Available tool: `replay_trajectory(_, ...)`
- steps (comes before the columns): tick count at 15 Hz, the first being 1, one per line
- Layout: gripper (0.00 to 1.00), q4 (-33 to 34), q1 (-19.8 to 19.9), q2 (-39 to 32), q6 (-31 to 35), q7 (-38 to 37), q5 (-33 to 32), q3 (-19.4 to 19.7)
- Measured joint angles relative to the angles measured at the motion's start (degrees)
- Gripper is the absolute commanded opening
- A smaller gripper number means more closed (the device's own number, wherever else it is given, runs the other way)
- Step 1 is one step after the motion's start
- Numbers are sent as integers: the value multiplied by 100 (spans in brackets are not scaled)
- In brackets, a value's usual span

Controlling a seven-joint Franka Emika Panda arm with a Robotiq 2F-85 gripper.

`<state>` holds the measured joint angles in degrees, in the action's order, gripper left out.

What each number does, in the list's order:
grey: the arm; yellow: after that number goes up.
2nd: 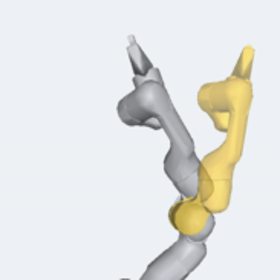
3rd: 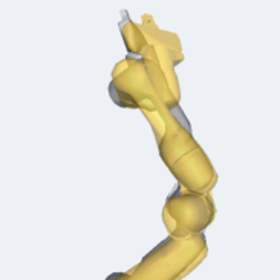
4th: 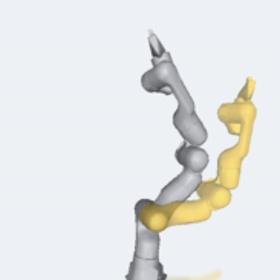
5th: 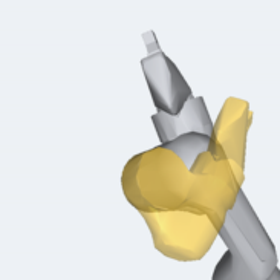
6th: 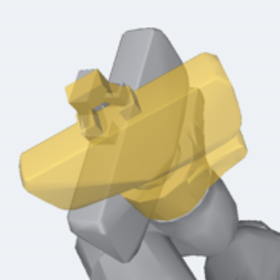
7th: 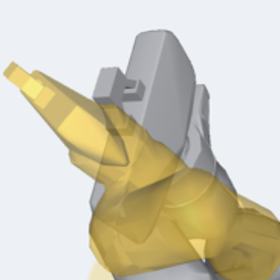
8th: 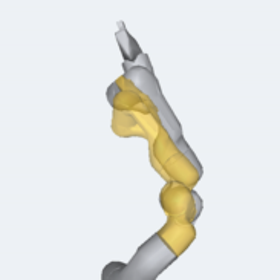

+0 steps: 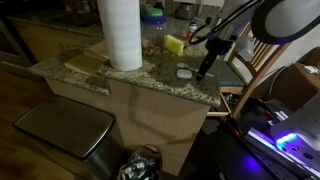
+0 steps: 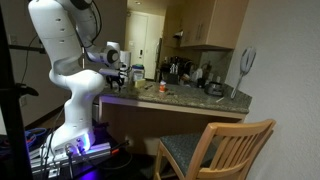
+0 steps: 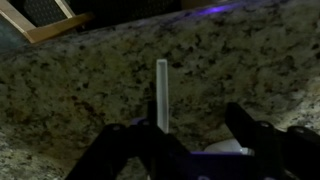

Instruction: Move the white spoon to the right side of the countertop

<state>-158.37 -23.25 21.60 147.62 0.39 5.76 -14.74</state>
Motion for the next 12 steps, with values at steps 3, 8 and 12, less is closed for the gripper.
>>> replay_trajectory(3,19,23,-47,39,-41,-2,165,1)
replay_trajectory(8,0,62,-41,63,-164,-106,194,14)
replay_trajectory(12,3,82,-28,62,-191,-404,175,-14)
